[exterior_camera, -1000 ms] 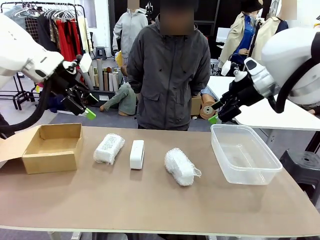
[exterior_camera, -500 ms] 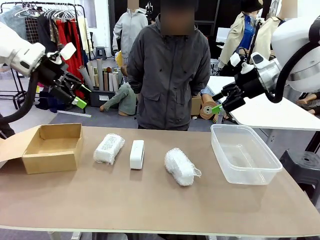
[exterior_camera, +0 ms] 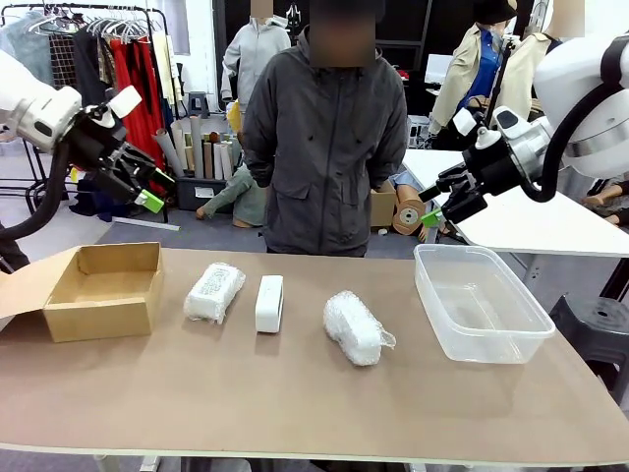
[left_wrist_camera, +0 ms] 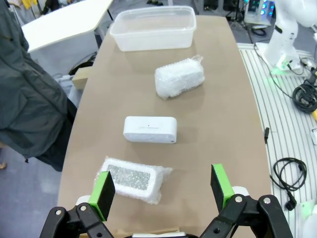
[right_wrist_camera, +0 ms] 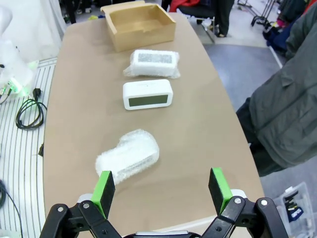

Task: Separate and place wrapped and unwrapped clocks.
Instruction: Pick up the Digital clock indicated by the person.

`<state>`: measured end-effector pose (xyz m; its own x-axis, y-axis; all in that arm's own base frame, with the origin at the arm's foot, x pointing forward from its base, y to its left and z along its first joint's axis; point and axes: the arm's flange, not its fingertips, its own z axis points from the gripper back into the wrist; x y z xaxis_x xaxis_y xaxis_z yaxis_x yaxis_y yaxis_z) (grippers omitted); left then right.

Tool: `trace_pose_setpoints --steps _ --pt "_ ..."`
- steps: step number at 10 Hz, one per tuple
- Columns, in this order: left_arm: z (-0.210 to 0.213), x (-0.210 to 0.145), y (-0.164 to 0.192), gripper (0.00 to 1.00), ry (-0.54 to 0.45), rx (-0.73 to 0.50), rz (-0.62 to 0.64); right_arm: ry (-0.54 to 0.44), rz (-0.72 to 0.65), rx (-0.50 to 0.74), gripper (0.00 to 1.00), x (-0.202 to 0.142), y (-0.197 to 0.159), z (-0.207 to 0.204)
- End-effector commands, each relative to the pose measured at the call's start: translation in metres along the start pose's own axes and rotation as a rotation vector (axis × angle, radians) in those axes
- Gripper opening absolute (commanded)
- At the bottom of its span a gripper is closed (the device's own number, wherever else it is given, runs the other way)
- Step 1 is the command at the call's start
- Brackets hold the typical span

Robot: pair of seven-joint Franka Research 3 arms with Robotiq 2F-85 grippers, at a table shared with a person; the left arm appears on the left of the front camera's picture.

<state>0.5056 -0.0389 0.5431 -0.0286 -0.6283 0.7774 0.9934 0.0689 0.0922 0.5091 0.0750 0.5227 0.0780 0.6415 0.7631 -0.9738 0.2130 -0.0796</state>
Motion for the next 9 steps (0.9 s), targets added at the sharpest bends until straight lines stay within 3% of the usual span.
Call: trace_pose_setpoints --steps 1,9 --pt "0.0050 -0.0032 0.0010 1.00 -0.017 0.009 0.007 -0.006 0.000 0.001 1.00 -0.0002 -0.0002 0.0009" --pt "0.0050 -0.0032 0.0010 1.00 -0.017 0.009 0.007 -0.006 0.000 0.001 1.00 -0.0002 -0.0002 0.0009"
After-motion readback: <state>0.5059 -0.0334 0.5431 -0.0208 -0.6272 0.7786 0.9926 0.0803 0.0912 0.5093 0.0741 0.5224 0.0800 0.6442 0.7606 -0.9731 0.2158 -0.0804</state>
